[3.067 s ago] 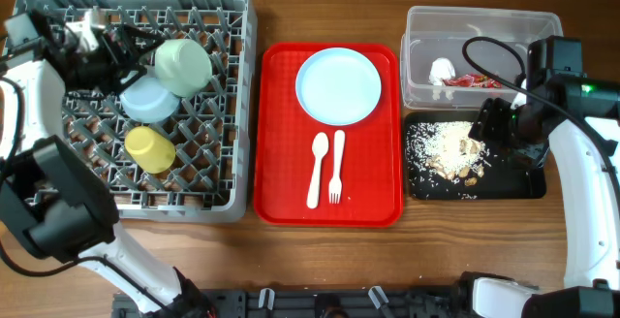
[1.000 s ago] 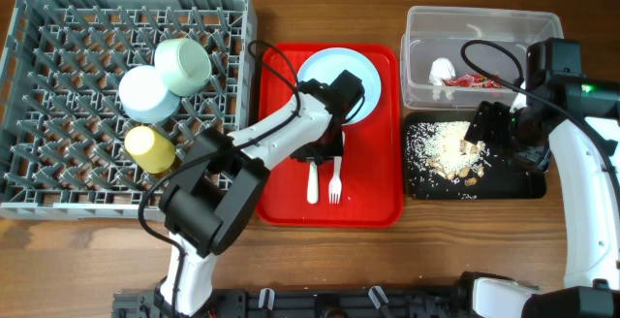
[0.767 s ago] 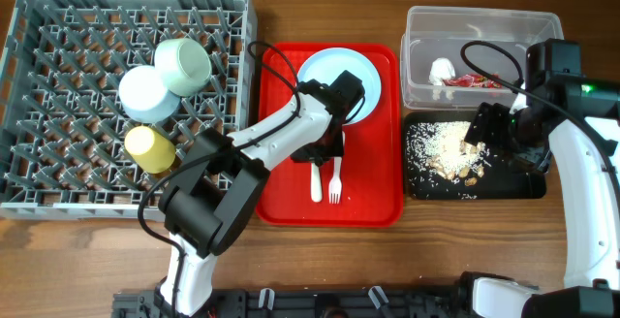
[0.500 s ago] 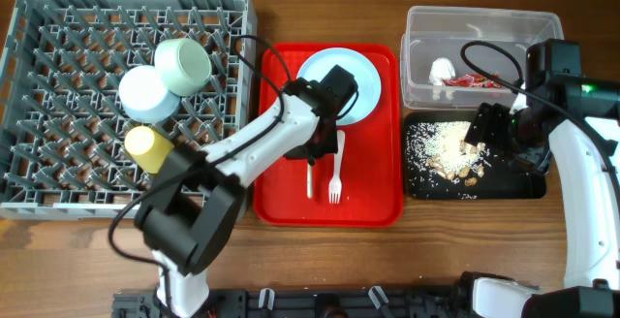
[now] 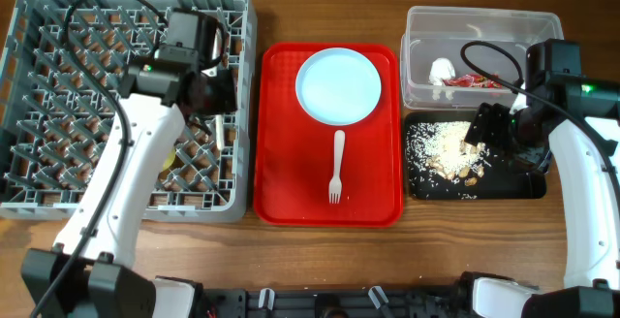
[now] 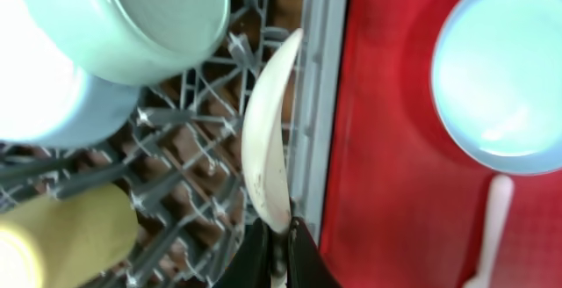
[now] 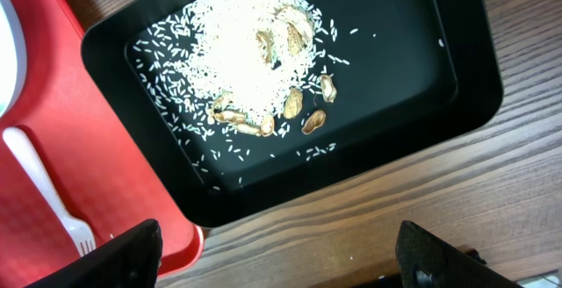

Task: Sort waste into correct bins and load items into the dishwasher rack

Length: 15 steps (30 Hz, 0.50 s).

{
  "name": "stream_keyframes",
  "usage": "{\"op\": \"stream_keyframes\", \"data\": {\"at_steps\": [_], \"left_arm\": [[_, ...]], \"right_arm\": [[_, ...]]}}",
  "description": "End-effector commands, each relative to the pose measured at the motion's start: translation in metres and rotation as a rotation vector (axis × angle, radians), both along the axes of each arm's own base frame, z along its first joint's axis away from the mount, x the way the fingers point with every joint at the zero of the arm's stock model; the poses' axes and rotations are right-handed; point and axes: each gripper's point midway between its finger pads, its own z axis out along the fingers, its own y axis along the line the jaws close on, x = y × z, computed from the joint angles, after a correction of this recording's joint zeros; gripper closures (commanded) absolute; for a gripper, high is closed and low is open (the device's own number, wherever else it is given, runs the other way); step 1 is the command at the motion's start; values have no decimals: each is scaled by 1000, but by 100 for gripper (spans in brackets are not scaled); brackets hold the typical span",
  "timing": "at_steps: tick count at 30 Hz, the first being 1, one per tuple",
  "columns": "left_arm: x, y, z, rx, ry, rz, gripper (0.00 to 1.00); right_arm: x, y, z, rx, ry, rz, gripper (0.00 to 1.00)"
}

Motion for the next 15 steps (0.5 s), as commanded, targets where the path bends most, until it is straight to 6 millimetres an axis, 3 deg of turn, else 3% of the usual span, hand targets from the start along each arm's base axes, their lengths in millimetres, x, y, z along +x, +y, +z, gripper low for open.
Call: {"op": "stream_keyframes", "data": {"at_steps": [1,4,7,8,9,10,15], "left_arm": [[14,0,-25,30,43,-42,96],[26,-3,-47,36,69,-47,96],[33,-4,-60,38,80,-47,83],[34,-4,-60,37,74,-47,67],[36,-5,-59,36,66,-47,45],[38,-5,-58,34,57,-46,38],[28,-12,-41,18,43,-64,34]], "right_arm": [[2,-4,6,-21,-19,8,14],[2,-4,6,-21,-19,8,14],[2,-4,6,-21,-19,8,14],[2,-4,6,-21,-19,8,14],[2,-4,6,-21,-19,8,14],[2,-4,6,-22,-19,8,14],[2,-4,6,-22,-19,8,14]]}}
